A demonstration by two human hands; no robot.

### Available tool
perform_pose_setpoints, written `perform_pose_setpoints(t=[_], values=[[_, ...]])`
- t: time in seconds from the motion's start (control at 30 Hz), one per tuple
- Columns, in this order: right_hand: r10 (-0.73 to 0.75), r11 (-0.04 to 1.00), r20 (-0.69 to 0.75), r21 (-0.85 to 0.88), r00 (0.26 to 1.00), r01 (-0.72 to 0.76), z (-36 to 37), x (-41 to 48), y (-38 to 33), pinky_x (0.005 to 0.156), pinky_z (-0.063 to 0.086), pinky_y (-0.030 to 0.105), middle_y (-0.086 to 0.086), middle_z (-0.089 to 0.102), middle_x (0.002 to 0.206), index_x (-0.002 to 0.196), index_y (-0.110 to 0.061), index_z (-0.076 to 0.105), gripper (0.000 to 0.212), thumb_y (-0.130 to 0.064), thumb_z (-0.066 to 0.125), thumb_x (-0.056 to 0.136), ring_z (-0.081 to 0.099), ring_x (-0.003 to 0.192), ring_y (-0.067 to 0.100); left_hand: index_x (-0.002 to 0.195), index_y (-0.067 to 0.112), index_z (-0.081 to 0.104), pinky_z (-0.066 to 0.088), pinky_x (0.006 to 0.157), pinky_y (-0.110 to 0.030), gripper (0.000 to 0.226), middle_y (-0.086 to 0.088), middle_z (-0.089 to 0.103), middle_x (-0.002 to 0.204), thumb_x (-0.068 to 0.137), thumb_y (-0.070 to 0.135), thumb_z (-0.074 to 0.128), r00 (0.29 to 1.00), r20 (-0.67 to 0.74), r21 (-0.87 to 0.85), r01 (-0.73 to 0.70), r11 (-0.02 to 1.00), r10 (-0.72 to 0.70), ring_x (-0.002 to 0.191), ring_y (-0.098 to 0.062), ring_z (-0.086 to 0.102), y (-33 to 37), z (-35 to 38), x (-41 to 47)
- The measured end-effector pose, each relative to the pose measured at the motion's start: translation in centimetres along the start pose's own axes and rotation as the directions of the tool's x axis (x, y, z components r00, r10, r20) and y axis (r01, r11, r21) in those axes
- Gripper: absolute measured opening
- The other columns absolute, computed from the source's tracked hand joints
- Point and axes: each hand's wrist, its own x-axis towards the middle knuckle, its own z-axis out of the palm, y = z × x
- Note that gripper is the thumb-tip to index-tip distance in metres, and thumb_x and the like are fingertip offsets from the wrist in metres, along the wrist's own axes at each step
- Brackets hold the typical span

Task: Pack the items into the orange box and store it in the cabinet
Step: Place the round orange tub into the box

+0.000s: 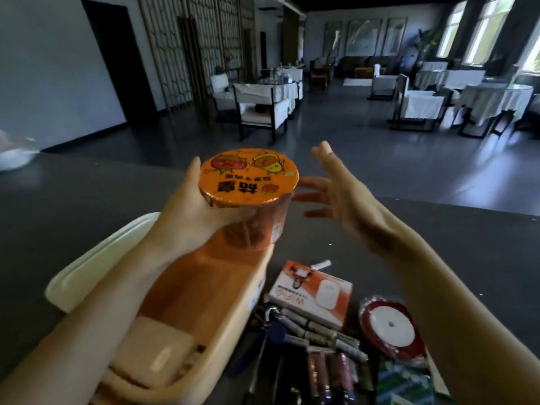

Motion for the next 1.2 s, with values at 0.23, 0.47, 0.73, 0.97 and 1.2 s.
perform_pose_setpoints(t=[0.23,0.47,0.73,0.97,1.2], values=[[0.081,0.971,-0.186,-0.209,0.979,-0.120,9.3,2.9,4.5,0.082,0.047,0.033,-0.002,0.063,0.105,0.108,-0.035,0.050,0.042,-0.065,0.028,0.087,0.061,0.095,0.010,0.127,0.022,0.043,0.049,0.088,-0.024,0.094,0.008,0.067,0.112,0.045,0.036,0.088,0.965,0.245,-0.124,0.128,0.984,-0.095,0.107,-0.007,0.060,-10.5,-7.8,-2.1],[0.101,0.924,-0.537,-0.262,0.838,-0.279,13.4,2.0,8.5,0.069,0.049,0.023,-0.006,0.064,0.096,0.106,-0.021,0.058,0.032,-0.042,0.035,0.096,0.062,0.089,0.008,0.129,0.037,0.035,0.041,0.090,-0.012,0.097,0.024,0.055,0.116,0.047,0.047,0.085,0.855,0.519,-0.004,-0.029,1.000,0.027,0.111,0.002,0.051,-14.3,-7.7,-2.1],[0.023,0.934,-0.610,-0.269,0.792,-0.234,13.9,0.7,9.4,0.071,0.046,0.016,-0.009,0.063,0.105,0.120,-0.022,0.053,0.034,-0.040,0.042,0.093,0.060,0.097,0.004,0.120,0.052,-0.037,0.001,0.116,-0.040,0.124,0.019,-0.027,0.146,0.046,0.081,0.058,0.673,0.721,0.400,-0.213,0.891,-0.163,0.137,-0.006,-0.020,-15.7,-7.2,-2.7],[0.050,0.887,-0.543,-0.362,0.838,-0.288,13.7,-0.4,10.8,0.066,0.043,0.010,-0.011,0.048,0.135,0.140,-0.029,0.031,0.060,-0.021,0.060,0.088,0.045,0.113,0.005,0.142,0.046,0.004,0.001,0.112,-0.029,0.088,0.017,-0.004,0.154,0.069,0.076,0.044,0.598,0.800,0.424,-0.496,0.758,-0.056,0.140,-0.005,-0.004,-15.1,-6.0,-1.6],[0.055,0.913,-0.540,-0.313,0.840,-0.261,13.5,-0.5,10.5,0.082,0.046,0.026,-0.006,0.047,0.137,0.140,-0.026,0.031,0.068,-0.020,0.066,0.083,0.046,0.120,0.013,0.139,0.052,0.008,0.006,0.112,-0.029,0.099,0.034,-0.010,0.141,0.053,0.085,0.043,0.599,0.794,0.415,-0.413,0.811,-0.102,0.133,0.006,-0.008,-15.8,-8.9,-2.1]])
